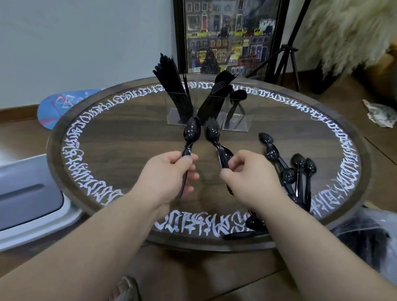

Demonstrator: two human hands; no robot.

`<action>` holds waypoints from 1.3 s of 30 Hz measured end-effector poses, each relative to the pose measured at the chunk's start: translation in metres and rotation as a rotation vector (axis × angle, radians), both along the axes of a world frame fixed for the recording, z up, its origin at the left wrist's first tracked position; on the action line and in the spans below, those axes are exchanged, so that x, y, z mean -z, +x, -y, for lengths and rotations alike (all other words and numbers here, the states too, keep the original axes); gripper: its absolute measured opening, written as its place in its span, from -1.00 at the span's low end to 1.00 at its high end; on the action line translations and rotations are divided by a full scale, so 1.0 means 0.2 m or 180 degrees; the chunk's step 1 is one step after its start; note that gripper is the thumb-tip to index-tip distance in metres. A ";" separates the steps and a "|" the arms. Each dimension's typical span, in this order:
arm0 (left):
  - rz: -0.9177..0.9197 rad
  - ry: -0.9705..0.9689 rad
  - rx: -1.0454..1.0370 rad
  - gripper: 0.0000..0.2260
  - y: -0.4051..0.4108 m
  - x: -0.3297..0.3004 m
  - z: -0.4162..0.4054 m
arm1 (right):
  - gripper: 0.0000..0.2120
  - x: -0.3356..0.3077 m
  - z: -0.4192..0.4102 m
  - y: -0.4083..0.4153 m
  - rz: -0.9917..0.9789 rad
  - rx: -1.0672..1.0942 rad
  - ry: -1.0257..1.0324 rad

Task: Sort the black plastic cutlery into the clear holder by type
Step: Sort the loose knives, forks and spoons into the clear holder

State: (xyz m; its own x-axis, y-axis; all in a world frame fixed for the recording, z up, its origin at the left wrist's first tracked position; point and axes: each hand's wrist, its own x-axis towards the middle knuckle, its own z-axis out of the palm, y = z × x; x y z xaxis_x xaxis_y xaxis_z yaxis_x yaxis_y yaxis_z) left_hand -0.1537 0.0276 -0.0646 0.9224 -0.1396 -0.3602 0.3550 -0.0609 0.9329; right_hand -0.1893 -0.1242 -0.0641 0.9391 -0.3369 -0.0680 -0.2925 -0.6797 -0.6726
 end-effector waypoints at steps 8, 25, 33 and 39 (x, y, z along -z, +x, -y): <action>0.0131 0.0284 0.0123 -0.83 0.01 0.08 0.04 | -0.96 0.10 0.02 -0.05 -0.0021 0.0303 0.0398; -0.0174 -0.0085 -0.0110 -0.92 0.12 0.12 0.10 | -0.94 0.12 0.04 0.11 0.0480 0.0502 0.0076; -0.0504 -0.0429 -0.0456 -0.89 0.14 0.12 0.13 | -0.91 0.14 -0.05 0.10 0.0713 -0.0014 -0.0374; -0.0534 -0.0461 -0.0697 -0.92 0.16 0.14 0.13 | -0.95 0.15 -0.04 0.10 0.0989 0.0247 -0.0205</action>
State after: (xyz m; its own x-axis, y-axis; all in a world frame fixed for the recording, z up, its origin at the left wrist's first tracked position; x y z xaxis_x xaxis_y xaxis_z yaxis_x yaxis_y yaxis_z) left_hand -0.1215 0.0021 -0.0935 0.8656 -0.0052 -0.5007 0.4947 0.1631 0.8536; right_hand -0.1690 -0.1160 -0.0948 0.8830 -0.4025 0.2415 -0.1326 -0.7075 -0.6942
